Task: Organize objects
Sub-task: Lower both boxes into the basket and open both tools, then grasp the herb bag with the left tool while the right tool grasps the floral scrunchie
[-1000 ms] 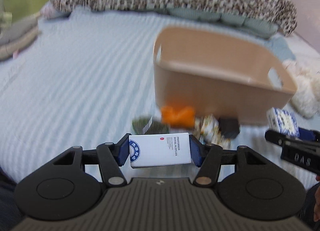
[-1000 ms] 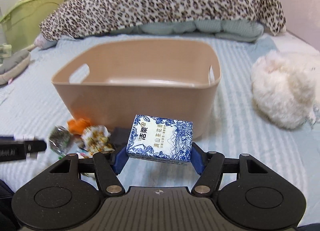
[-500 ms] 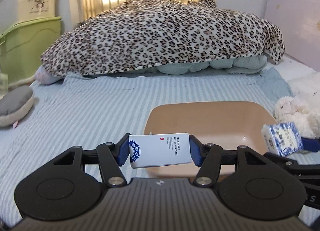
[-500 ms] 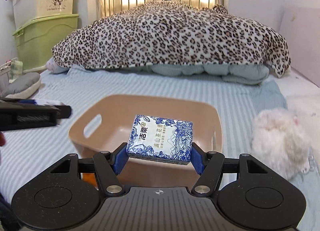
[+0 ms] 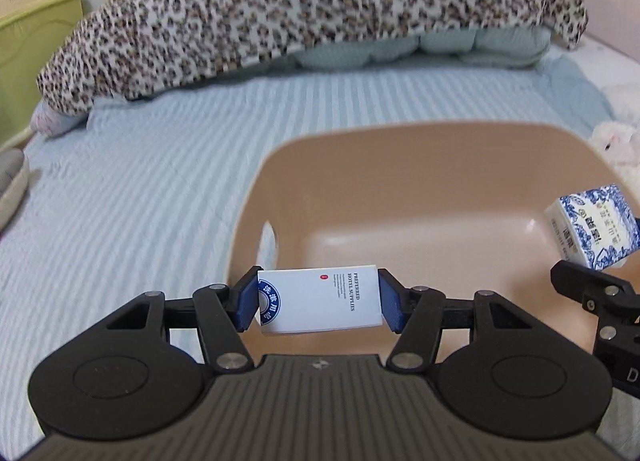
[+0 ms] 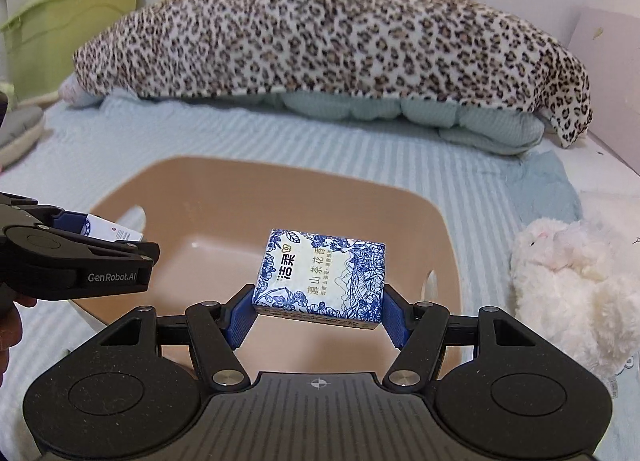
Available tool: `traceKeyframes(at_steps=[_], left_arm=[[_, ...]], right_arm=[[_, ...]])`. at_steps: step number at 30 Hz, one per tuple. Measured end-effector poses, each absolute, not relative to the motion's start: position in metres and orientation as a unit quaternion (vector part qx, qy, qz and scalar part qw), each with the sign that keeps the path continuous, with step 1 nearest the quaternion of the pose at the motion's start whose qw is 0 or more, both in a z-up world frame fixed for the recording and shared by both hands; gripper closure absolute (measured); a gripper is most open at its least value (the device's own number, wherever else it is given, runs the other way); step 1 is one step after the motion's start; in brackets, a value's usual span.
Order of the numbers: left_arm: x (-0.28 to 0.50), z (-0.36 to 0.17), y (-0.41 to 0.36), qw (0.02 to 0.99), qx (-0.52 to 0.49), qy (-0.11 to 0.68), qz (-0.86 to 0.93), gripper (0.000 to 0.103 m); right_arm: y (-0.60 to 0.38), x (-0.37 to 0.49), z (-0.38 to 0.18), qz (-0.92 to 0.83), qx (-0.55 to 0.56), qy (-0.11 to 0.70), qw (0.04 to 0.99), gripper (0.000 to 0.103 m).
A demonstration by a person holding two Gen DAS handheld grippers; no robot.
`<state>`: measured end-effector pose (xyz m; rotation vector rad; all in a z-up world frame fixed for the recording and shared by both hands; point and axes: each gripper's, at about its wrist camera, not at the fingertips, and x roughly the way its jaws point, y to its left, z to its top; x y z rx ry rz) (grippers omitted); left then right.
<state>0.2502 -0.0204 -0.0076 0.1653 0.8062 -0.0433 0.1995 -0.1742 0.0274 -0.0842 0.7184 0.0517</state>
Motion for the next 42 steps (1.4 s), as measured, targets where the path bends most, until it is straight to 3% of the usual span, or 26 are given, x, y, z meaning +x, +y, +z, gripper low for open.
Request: traceKeyframes(at_steps=[4,5,7,13,20,30,42], left_arm=[[0.249,-0.012,-0.022,0.916,0.087,0.391,-0.016,0.038],[0.248,-0.009,-0.022,0.916,0.087,0.391,-0.017,0.036],[0.244,-0.001,-0.021,0.917,0.083,0.388,-0.024,0.025],[0.221,0.034,-0.017,0.931,0.078,0.355,-0.02,0.012],[0.19,0.055,-0.006,0.935,0.069,0.346,-0.013,0.012],[0.132,0.052,0.013,0.93,0.085,0.358,-0.013,0.012],[0.114,0.004,0.051,0.905,0.095,0.414,-0.01,0.012]], right_arm=[[-0.171,0.202,0.016,0.022,-0.047,0.366,0.929,0.04],[-0.171,0.202,0.015,0.02,-0.048,0.367,0.929,0.034],[-0.17,0.198,0.015,0.017,-0.05,0.361,0.931,0.034],[-0.172,0.179,0.035,0.01,-0.042,0.334,0.942,0.021],[-0.18,0.138,0.054,0.01,-0.024,0.319,0.947,0.007],[-0.176,0.095,0.034,0.019,-0.004,0.347,0.938,0.005],[-0.149,0.085,-0.003,0.041,-0.014,0.398,0.916,0.005]])
